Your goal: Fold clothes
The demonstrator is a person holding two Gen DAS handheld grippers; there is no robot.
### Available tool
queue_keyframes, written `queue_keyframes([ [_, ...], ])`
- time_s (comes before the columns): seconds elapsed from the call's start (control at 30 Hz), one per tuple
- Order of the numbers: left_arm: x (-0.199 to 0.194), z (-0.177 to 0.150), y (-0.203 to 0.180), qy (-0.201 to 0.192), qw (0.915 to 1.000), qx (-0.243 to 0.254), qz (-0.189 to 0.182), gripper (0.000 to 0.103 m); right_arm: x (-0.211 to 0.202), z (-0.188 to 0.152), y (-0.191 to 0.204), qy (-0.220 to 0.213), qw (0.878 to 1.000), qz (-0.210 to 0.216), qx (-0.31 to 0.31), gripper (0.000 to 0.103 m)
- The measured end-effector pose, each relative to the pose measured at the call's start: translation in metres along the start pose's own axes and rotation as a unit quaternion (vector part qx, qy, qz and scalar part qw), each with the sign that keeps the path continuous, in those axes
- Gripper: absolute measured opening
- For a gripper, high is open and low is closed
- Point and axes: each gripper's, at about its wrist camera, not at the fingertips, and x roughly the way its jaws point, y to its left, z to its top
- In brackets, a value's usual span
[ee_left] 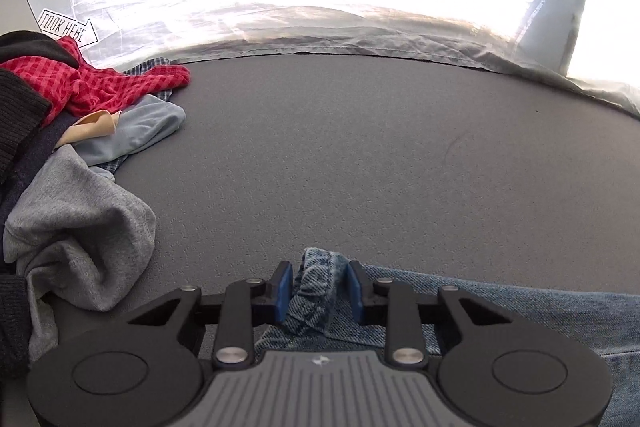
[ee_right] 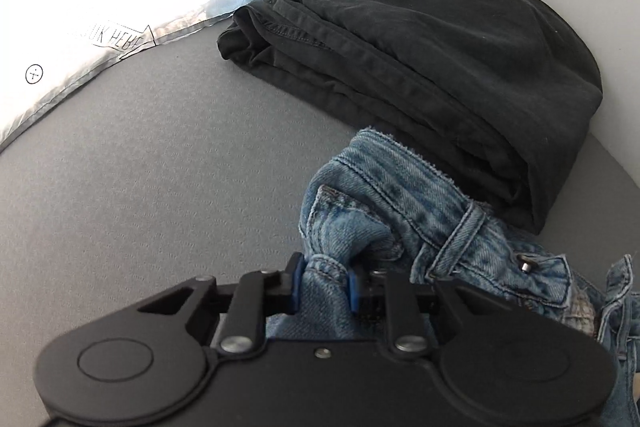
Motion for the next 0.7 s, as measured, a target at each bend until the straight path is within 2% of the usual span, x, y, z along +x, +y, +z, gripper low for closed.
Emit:
queue_keyframes([
  [0.13,-0.004,0.005,0.000,-0.012,0.9998,0.000,0.016,0.016,-0.021,0.016,-0.004,-0.053,0.999,0.008,0.007,0.015],
  [0.2,-0.012,0.014,0.011,-0.019,0.9994,-0.030,0.002,0.016,-0.036,0.034,-0.014,-0.087,0.995,0.016,0.038,0.014],
  [0.33,-0.035,0.037,0.026,-0.061,0.9965,-0.050,-0.026,0.016,-0.054,0.066,-0.035,-0.115,0.987,0.048,0.106,0.014],
  [0.43,-0.053,0.059,0.035,-0.106,0.9923,-0.062,-0.016,0.015,-0.059,0.078,-0.043,-0.127,0.978,0.079,0.142,0.014],
  [0.57,-0.058,0.095,0.054,-0.140,0.9838,-0.108,-0.029,0.015,-0.060,0.089,-0.027,-0.146,0.971,0.111,0.153,0.014],
  [0.63,-0.047,0.107,0.056,-0.142,0.9844,-0.102,-0.021,0.015,-0.050,0.096,-0.009,-0.141,0.972,0.122,0.144,0.014],
  [0.7,-0.024,0.117,0.049,-0.121,0.9885,-0.091,0.007,0.016,-0.039,0.103,0.009,-0.135,0.973,0.132,0.133,0.017],
])
